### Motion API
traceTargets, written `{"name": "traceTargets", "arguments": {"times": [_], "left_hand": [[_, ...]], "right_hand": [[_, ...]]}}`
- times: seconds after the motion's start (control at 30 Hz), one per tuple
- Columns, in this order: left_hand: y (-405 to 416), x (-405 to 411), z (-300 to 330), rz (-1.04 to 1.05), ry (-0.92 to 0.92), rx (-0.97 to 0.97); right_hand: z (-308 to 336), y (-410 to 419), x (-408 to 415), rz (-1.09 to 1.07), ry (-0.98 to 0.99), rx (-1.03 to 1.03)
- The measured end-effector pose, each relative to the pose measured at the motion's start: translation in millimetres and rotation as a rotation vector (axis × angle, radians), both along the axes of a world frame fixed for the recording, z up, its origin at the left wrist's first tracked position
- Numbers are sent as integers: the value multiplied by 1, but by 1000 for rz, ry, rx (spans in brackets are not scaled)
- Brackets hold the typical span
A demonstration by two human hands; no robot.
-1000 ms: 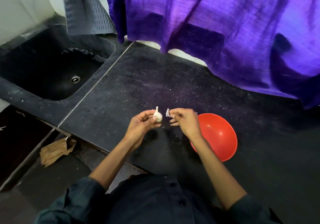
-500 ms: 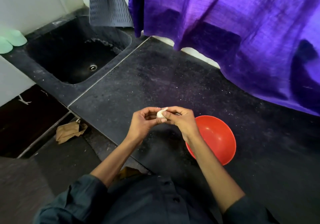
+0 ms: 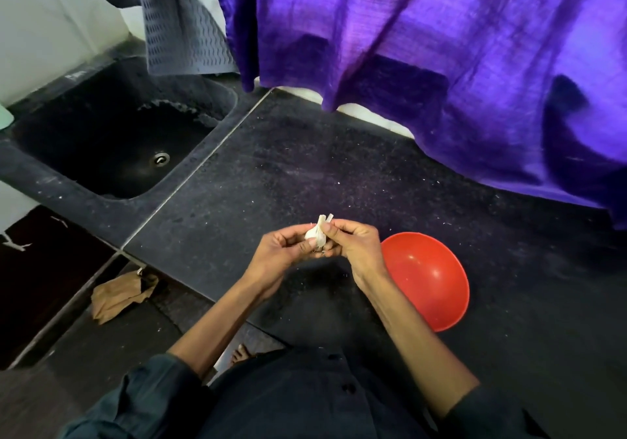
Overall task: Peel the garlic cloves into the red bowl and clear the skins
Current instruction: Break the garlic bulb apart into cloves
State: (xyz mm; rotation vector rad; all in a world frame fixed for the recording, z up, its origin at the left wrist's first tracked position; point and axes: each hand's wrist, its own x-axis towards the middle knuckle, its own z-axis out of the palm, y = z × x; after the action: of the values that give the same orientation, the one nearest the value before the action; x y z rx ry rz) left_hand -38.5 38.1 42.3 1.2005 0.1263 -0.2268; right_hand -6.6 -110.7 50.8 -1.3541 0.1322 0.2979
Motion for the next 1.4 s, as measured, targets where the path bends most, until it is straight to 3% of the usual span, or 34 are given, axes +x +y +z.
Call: {"name": "traceTargets", "arguments": {"times": [0.17, 0.37, 0.8, 1.2, 1.4], "left_hand": [[-3, 7, 0, 18, -4, 47], [3, 15, -8, 71, 103, -163], [8, 19, -17, 50, 169, -208], [-1, 24, -15, 54, 211, -108], [-2, 25, -13, 4, 166, -74]], "right_hand": [[-4, 5, 2, -32, -19, -62], [-11, -1, 12, -88, 15, -139], [-28, -9, 25, 100, -225, -734], [-13, -7, 18, 4, -301, -679], [-6, 0, 15, 77, -245, -478]]}}
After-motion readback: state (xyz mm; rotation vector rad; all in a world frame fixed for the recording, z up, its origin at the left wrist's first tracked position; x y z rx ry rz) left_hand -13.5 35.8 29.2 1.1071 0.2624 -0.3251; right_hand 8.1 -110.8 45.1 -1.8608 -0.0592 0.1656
